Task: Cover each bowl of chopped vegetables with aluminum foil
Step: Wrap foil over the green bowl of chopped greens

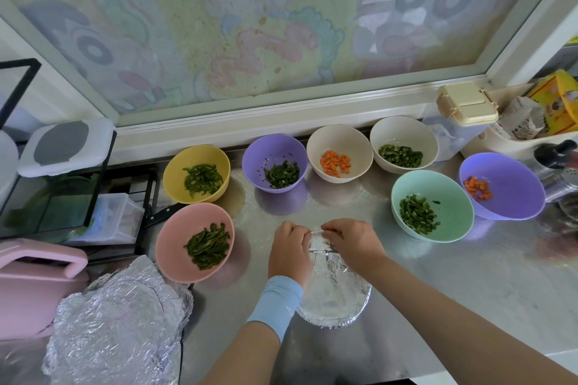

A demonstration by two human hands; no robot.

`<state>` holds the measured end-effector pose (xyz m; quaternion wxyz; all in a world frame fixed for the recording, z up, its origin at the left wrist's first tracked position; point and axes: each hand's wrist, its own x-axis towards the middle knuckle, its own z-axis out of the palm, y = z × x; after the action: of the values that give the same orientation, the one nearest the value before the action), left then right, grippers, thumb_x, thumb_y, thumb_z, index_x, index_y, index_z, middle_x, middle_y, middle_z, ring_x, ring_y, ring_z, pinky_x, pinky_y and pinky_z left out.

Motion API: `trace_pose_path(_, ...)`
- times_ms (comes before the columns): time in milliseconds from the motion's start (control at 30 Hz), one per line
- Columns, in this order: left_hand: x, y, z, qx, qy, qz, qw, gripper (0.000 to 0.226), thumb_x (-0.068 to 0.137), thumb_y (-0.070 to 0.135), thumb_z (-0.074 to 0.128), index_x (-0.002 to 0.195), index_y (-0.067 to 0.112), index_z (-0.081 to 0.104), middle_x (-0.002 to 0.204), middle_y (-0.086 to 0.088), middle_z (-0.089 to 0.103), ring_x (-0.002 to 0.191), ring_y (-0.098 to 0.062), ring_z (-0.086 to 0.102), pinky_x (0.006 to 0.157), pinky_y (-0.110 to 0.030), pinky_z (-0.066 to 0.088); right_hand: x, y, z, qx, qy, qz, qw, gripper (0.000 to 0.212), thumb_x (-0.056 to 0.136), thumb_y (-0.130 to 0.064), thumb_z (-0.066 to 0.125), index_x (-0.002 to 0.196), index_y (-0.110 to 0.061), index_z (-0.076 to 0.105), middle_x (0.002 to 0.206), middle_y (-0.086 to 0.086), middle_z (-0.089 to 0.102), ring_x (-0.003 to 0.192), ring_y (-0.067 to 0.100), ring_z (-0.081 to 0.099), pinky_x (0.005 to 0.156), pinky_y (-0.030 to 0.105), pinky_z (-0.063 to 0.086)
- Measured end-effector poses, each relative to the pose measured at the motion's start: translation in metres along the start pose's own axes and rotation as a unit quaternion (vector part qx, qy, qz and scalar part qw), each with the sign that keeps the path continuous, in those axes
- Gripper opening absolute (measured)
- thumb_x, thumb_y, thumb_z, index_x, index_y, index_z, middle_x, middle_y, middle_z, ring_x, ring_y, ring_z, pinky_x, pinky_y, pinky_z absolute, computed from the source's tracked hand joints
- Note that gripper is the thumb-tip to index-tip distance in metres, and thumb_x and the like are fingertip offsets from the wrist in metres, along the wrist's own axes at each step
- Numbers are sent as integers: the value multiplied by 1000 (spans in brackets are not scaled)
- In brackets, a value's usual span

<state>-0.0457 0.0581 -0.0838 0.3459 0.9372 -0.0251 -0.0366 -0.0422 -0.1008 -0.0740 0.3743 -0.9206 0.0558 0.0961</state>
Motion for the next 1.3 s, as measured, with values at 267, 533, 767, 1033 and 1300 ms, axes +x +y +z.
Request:
trace_pose_path(267, 8, 0, -7, 4, 16, 9, 1000, 24, 93, 10, 55, 108, 16, 72, 98, 0, 56, 99, -18, 49, 87, -28, 45, 4, -1, 7, -14, 41, -8, 999, 14, 93, -20, 64, 100, -20, 76, 92, -4, 61, 88, 19, 60, 79, 33, 49)
trace_pose_path(533, 14, 4, -5, -14, -54, 16, 998, 22, 100, 22, 49, 98, 14, 70, 96, 0, 53, 99, -14, 46, 79, -20, 35, 0, -2, 11, -55, 24, -36, 998, 17, 95, -26, 59, 101, -24, 76, 90, 0, 62, 89, 23, 59, 76, 35, 48)
trace_pose_path(767, 7, 3, -1, 14, -15, -6, 1000, 21, 102, 18, 43, 96, 13, 63, 99, -1, 51, 98, -18, 44, 84, -28, 39, -2, 0, 16, 28, 47, -7, 998, 8, 91, -24, 67, 93, -20, 73, 91, -9, 58, 84, 9, 54, 74, 19, 39)
trace_pose_path(1033, 7, 6, -6, 14, 2, 29, 999, 18, 98, 22, 54, 100, 20, 72, 94, 3, 52, 96, -15, 45, 81, -20, 36, 8, -2, 7, 68, 3, 33, 997, 8, 86, -27, 73, 90, -29, 79, 79, -8, 60, 78, 8, 58, 71, 22, 44)
trace_pose_path(1300, 6, -3, -6, -13, -27, 0, 1000, 20, 100, 22, 50, 99, 18, 70, 97, 4, 52, 98, -13, 44, 83, -18, 34, -4, 10, 7, 65, 22, 20, 997, 11, 87, -29, 72, 97, -27, 75, 91, -12, 63, 83, 5, 59, 73, 4, 37)
